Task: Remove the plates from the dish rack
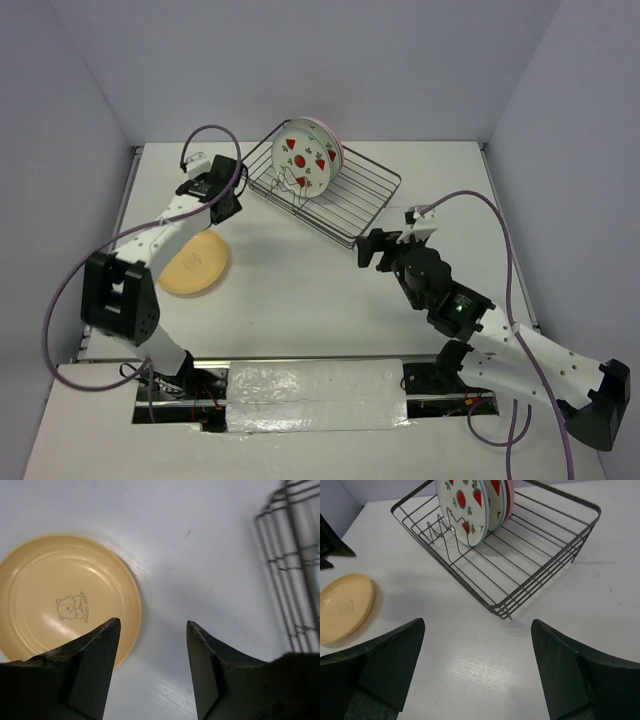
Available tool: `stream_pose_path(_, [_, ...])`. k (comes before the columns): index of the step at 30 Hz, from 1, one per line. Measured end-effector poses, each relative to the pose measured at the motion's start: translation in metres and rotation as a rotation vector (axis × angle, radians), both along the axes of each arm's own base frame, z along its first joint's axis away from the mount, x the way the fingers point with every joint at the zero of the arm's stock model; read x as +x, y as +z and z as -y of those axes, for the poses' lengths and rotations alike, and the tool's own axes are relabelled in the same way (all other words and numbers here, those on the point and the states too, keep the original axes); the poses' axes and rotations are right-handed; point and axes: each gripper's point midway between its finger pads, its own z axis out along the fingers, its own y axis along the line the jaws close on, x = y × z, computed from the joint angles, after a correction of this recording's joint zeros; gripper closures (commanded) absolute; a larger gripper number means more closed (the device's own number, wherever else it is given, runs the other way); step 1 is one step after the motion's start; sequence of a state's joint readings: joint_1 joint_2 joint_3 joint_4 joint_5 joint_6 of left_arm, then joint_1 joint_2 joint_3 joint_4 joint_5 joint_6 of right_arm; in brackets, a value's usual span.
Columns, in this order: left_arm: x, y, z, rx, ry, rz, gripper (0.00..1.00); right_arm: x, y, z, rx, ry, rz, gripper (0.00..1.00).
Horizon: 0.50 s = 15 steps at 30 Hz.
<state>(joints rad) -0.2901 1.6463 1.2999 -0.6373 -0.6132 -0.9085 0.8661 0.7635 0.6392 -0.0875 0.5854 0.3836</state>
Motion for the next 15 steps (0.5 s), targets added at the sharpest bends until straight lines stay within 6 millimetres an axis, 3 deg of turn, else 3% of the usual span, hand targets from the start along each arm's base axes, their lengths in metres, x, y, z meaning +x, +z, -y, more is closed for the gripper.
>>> stream_pose_path(4, [-0.009,0.076,0.03,-0.012,-0.179,0.18,0.31,0.008,0.002,-0.006,-0.075,0.045,0.077,0.12])
stream_pose_path(5, [-0.015,0.098,0.043,-0.022,-0.237,0.243,0.27,0.015,0.004,-0.01,-0.106,0.061,0.088,0.17])
stream_pose_path(7, [-0.033,0.131,0.066,-0.056,-0.346,0.353,0.17,0.031,0.012,-0.019,-0.155,0.084,0.1,0.23])
stream_pose_path(9, [-0.056,0.156,0.089,-0.113,-0.451,0.458,0.15,0.058,0.025,-0.032,-0.186,0.109,0.111,0.26])
stream_pose_path(12, [-0.088,0.159,0.101,-0.168,-0.563,0.526,0.16,0.101,0.028,-0.039,-0.202,0.129,0.102,0.27])
stream_pose_path(15, [-0.108,0.137,0.106,-0.205,-0.62,0.541,0.17,0.136,0.012,-0.037,-0.22,0.147,0.063,0.28])
